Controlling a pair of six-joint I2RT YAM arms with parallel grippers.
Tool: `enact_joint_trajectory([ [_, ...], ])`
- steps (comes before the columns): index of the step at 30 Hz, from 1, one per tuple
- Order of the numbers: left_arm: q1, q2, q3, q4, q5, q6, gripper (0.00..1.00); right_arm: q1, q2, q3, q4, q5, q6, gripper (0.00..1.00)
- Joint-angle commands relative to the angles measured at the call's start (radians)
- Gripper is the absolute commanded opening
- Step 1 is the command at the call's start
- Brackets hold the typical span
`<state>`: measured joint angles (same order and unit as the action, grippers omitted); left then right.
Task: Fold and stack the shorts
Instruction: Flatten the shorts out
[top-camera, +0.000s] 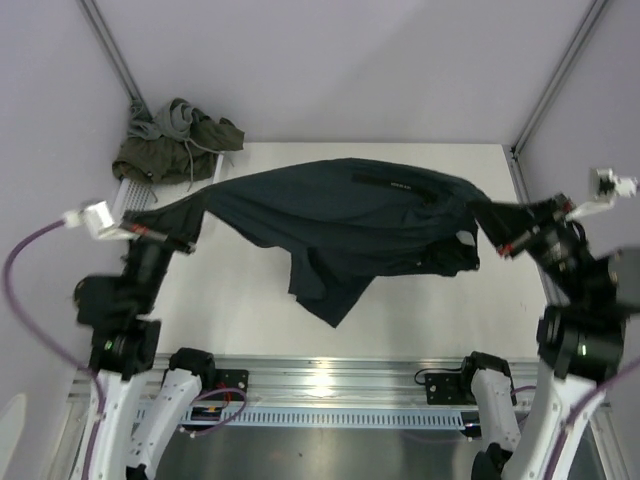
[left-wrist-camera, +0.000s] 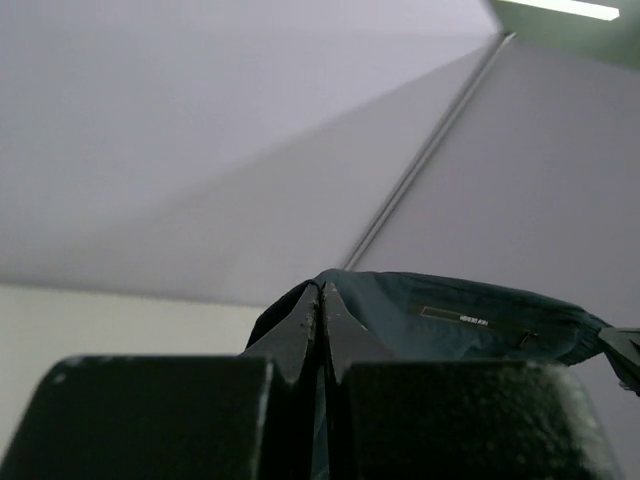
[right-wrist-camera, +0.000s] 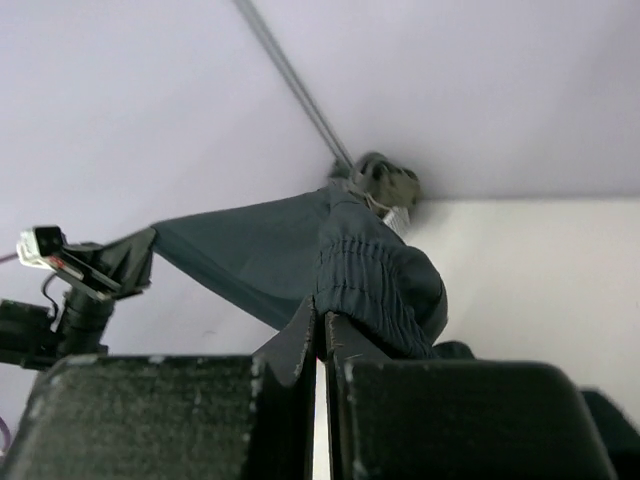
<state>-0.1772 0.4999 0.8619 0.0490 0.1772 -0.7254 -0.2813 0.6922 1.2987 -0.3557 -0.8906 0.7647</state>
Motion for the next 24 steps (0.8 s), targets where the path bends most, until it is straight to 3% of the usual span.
enact_joint_trajectory([
  [1,-0.004,-0.135,0.109,-0.127,0.028,0.026,0.00,-0.002,-0.136,0.102,-0.150,-0.013,-0.006,0.00],
  [6,-0.004,-0.238,0.213,-0.244,-0.028,0.049,0.00,0.028,-0.227,0.158,-0.183,0.053,0.079,0.00],
  [9,-0.002,-0.172,0.278,-0.276,-0.009,0.060,0.00,0.034,-0.178,0.287,-0.273,0.087,0.038,0.00],
  [12,-0.002,-0.074,0.279,-0.253,0.031,0.043,0.00,0.045,-0.132,0.280,-0.307,0.125,0.028,0.00],
  [17,-0.002,0.064,0.155,-0.148,0.038,0.018,0.00,0.088,-0.117,-0.083,-0.161,0.142,0.085,0.00],
  [19,-0.004,0.107,0.013,-0.072,0.015,-0.005,0.00,0.088,-0.117,-0.185,-0.105,0.157,0.090,0.00],
  [24,-0.004,0.277,-0.260,0.248,-0.027,-0.058,0.00,0.073,-0.012,-0.513,0.065,0.177,0.107,0.00],
])
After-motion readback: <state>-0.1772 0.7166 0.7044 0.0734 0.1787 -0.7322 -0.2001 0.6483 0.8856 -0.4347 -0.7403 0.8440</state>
